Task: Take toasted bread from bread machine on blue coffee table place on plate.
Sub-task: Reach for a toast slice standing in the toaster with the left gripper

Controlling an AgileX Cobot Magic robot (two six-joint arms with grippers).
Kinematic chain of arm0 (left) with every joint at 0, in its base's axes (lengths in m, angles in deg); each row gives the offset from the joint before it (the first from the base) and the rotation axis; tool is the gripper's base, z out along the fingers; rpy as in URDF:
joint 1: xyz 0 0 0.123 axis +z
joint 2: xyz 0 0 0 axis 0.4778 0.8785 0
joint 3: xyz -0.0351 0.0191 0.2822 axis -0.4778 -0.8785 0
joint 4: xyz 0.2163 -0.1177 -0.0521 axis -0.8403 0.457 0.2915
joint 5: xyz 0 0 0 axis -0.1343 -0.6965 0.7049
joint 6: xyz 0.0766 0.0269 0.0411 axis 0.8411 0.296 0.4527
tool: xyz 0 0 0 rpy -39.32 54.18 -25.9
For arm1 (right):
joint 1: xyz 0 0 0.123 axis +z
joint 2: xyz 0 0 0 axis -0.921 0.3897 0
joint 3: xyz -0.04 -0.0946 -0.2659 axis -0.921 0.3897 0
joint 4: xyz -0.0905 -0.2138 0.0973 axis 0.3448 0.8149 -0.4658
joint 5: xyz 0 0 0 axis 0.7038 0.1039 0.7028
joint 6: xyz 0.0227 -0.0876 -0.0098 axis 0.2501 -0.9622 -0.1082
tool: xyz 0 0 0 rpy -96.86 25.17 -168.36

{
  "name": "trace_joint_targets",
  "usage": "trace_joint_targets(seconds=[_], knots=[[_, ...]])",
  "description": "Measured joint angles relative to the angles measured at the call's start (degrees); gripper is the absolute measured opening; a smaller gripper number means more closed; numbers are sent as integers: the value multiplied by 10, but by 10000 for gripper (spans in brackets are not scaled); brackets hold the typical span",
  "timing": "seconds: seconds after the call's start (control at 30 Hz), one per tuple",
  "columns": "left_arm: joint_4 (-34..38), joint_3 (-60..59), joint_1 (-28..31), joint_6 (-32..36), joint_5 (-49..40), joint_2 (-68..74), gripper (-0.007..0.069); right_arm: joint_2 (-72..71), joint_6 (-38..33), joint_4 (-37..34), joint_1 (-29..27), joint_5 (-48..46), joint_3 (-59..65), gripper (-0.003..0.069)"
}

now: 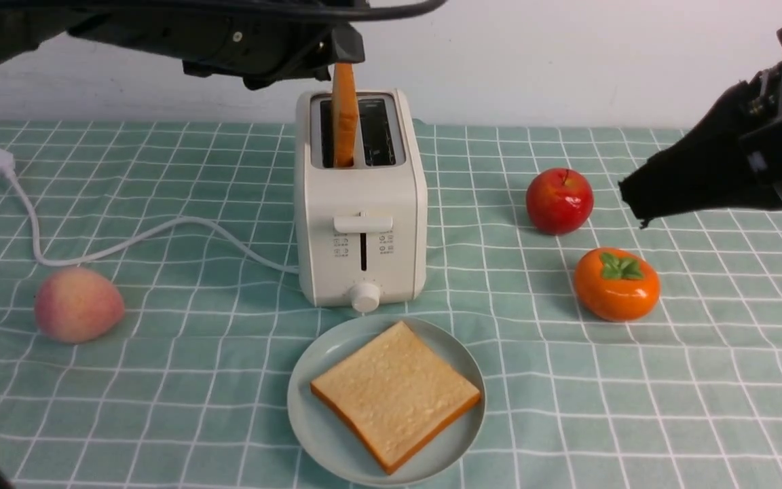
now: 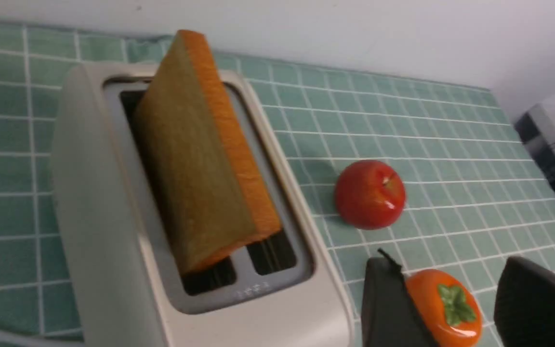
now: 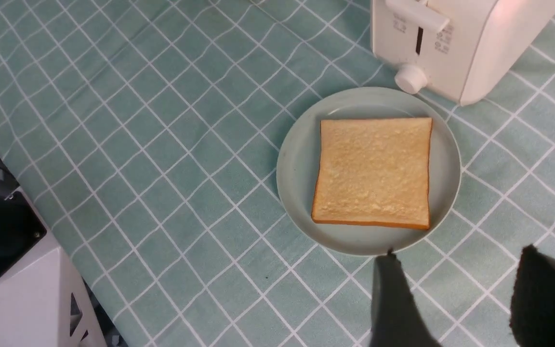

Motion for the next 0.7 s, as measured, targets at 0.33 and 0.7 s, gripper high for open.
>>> trace_joint_targets(seconds=[0.33, 0.7], knots=[[-152, 175, 1, -181, -79, 150, 481, 0, 2, 1, 0, 0, 0, 340], [-160, 188, 1, -183, -20, 227, 448, 0, 2, 1, 0, 1, 1, 340]])
